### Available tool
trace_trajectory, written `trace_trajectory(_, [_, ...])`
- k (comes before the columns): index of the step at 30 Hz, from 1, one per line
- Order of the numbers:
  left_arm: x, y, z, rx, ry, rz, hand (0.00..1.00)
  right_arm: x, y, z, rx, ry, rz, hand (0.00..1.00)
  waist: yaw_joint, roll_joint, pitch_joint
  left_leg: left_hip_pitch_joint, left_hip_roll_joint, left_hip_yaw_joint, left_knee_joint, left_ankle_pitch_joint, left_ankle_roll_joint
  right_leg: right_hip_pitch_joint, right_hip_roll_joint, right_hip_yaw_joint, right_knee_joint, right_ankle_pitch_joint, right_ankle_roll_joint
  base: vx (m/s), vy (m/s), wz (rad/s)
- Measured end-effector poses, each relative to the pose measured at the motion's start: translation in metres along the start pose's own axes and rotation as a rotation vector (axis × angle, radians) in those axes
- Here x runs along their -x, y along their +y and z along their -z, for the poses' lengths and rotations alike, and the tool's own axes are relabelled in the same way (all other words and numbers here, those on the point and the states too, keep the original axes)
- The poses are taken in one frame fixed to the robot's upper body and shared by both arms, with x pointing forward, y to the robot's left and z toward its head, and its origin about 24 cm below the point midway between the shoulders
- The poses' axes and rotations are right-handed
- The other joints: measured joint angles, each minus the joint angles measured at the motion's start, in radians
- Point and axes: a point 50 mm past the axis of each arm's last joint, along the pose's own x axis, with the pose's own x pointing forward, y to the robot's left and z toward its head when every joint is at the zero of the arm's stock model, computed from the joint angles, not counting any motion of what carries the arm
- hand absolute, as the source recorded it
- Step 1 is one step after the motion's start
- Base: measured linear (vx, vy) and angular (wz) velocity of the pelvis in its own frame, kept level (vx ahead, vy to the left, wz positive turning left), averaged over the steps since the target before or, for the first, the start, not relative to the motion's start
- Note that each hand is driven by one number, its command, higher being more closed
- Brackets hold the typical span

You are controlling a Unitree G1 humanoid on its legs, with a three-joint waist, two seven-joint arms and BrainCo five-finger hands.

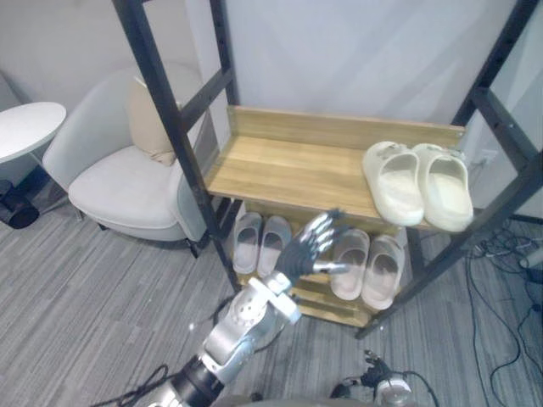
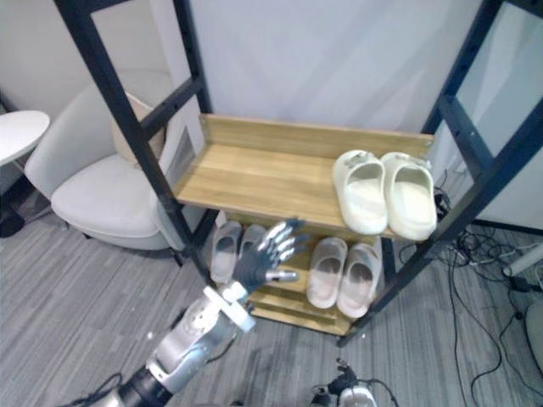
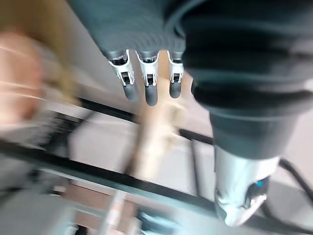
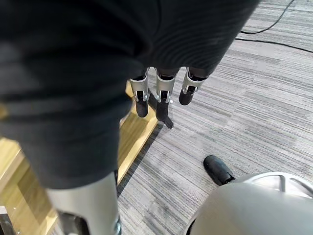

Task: Organize the slippers on the shoe rack

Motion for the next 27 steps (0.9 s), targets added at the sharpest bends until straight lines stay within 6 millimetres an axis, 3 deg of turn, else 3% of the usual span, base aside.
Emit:
trace_trajectory(4, [0.029, 0.032, 0.052, 0.004, 0.221, -0.175, 0.0, 0.0, 0.002, 0.003, -0.004, 0.014, -0.006, 0.0, 0.01, -0.006, -0.004, 0.002, 0.02, -0.004, -0.002, 0.0, -0.015, 0.002, 0.021, 0.002, 0.0, -0.004, -0.003, 0.02, -0.011, 0.0])
trace_trajectory(7, [0.042, 0.049, 0.074, -0.006, 0.328, -0.266, 0.0, 0.0, 0.002, 0.005, -0.011, 0.021, -0.008, 0.0, 0.019, -0.007, -0.004, 0.009, 0.028, -0.007, -0.008, 0.003, -0.017, 0.007, 0.03, 0.0, 0.0, -0.007, -0.01, 0.05, -0.012, 0.01])
trace_trajectory(10, [0.07, 0.077, 0.099, -0.039, 0.474, -0.445, 0.0, 0.001, 0.005, 0.004, -0.037, 0.016, -0.012, 0.0, 0.023, -0.013, -0.008, 0.019, 0.034, -0.016, -0.029, 0.012, -0.021, 0.009, 0.042, -0.007, 0.0, -0.011, -0.013, 0.07, 0.004, 0.04])
trace_trajectory(19, [0.126, 0.108, 0.127, -0.026, 0.657, -0.741, 0.0, 0.0, 0.02, -0.01, -0.102, -0.018, -0.029, 0.0, 0.03, -0.041, 0.0, 0.022, 0.028, -0.032, -0.034, 0.018, -0.021, 0.016, 0.038, -0.021, 0.0, -0.015, -0.009, 0.04, 0.027, 0.05])
trace_trajectory(22, [0.137, 0.108, 0.133, -0.029, 0.694, -0.78, 0.0, 0.001, 0.031, -0.013, -0.127, -0.021, -0.052, 0.0, 0.038, -0.045, -0.003, 0.022, 0.027, -0.034, -0.036, 0.018, -0.02, 0.017, 0.037, -0.022, 0.0, -0.018, -0.005, 0.0, 0.01, 0.02])
trace_trajectory(27, [0.144, 0.109, 0.135, 0.013, 0.691, -0.853, 0.0, 0.001, 0.032, -0.014, -0.131, -0.02, -0.056, 0.0, 0.045, -0.044, -0.002, 0.019, 0.029, -0.029, -0.038, 0.017, -0.02, 0.008, 0.037, -0.015, 0.008, -0.025, -0.001, 0.01, 0.006, -0.03])
